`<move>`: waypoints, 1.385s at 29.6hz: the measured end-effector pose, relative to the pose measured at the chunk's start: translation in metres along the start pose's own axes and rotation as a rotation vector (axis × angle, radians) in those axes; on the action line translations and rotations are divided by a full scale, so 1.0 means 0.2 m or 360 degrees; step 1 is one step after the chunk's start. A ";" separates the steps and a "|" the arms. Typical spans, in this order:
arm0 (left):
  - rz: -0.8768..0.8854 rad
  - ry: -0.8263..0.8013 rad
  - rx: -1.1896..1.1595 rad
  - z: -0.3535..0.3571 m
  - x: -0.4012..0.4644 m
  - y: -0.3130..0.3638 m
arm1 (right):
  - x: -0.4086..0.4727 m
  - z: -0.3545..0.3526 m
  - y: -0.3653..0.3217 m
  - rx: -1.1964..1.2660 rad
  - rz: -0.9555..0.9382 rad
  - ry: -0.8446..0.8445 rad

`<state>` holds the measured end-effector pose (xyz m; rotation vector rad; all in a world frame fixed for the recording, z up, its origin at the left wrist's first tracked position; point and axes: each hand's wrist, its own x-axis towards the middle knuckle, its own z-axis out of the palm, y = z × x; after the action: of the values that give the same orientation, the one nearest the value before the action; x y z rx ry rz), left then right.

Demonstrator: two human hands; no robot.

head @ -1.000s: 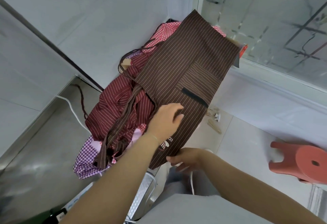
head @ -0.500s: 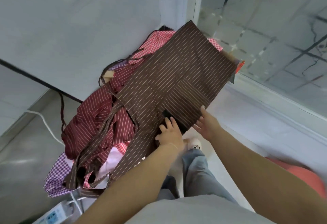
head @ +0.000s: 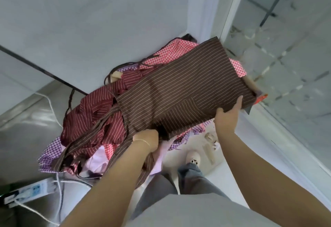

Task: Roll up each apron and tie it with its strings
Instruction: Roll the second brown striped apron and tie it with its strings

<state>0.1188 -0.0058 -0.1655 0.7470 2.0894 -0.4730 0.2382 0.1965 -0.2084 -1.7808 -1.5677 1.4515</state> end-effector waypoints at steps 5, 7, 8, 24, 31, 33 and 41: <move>-0.0016 -0.0252 -0.0427 -0.20 -0.07 -0.31 | 0.05 0.00 -0.23 -0.0588 -0.0699 -0.0089; -0.0054 -0.0197 -0.0571 -0.28 -0.08 -0.44 | 0.08 0.03 -0.34 -0.0704 -0.0929 -0.0182; -0.0080 -0.0146 -0.0610 -0.32 -0.09 -0.49 | 0.11 0.05 -0.42 -0.0760 -0.0983 -0.0274; -0.0283 0.0420 -0.0625 -0.45 0.11 -0.77 | 0.45 0.52 -0.71 -0.2044 -0.1657 -0.0624; -0.0309 0.0320 -0.0357 -0.49 0.15 -0.83 | 0.53 0.50 -0.70 -0.1821 -0.1726 -0.0805; -0.0410 0.0438 -0.0107 -0.53 0.15 -0.76 | 0.53 0.52 -0.71 -0.1844 -0.1731 -0.0826; 0.0047 0.1073 -0.0455 -0.58 0.36 -0.21 | 0.52 0.58 -0.76 -0.1941 -0.1655 -0.0928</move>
<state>-0.0108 0.0539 -0.1555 0.8373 2.6816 0.1272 0.0472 0.2965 -0.1821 -0.4250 -3.3477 0.4082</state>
